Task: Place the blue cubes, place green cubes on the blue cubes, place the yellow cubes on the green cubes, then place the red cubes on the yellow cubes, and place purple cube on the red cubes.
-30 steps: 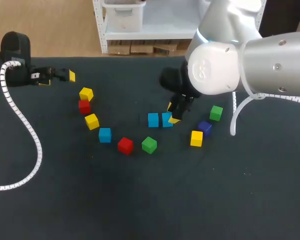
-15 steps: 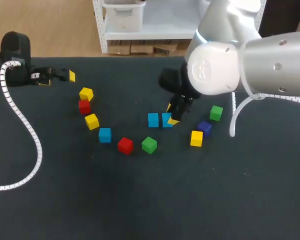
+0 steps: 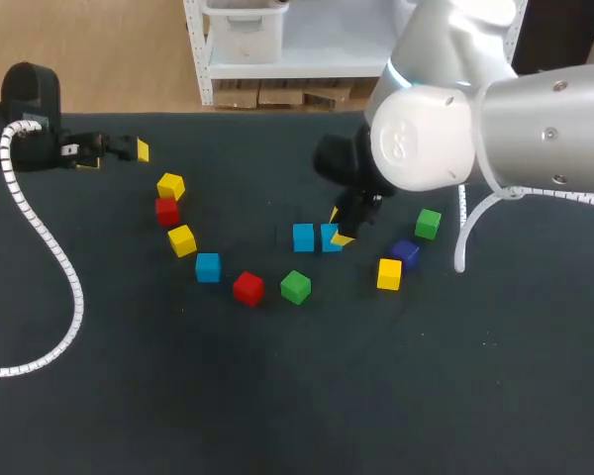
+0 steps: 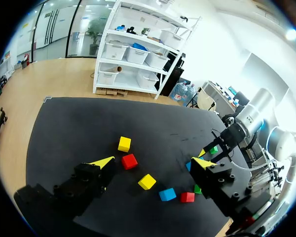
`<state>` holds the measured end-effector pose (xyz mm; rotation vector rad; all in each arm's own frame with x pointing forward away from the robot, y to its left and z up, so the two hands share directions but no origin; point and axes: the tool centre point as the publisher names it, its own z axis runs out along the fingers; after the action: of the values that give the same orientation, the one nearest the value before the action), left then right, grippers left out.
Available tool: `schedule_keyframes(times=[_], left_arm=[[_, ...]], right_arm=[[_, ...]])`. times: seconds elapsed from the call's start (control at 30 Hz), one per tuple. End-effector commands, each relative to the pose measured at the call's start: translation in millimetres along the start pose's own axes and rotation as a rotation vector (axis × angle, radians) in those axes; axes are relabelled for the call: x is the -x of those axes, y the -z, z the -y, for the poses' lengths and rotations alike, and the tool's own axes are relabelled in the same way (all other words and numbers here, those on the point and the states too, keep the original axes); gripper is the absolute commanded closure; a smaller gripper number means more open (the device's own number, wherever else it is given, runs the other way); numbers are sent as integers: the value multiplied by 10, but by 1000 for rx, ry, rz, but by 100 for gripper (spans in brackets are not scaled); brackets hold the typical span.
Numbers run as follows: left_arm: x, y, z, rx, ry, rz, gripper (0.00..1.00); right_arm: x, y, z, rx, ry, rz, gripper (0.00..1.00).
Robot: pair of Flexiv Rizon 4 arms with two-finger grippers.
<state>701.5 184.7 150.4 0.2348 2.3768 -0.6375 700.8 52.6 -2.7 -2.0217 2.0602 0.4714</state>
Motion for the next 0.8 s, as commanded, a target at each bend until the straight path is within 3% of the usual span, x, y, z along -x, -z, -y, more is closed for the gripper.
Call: schedule_keyframes(times=[0.03, 0.07, 0.17, 0.8], left_arm=[[-2, 1, -2, 0, 0, 0, 0], [-2, 1, -2, 0, 0, 0, 0], [-2, 1, -2, 0, 0, 0, 0], [-2, 1, -2, 0, 0, 0, 0]], right_arm=[[-19, 15, -15, -3, -3, 1, 42], [-21, 16, -15, -2, -4, 1, 36], [-29, 18, -14, 0, -8, -1, 0], [-343, 426, -22, -2, -134, 43, 0]])
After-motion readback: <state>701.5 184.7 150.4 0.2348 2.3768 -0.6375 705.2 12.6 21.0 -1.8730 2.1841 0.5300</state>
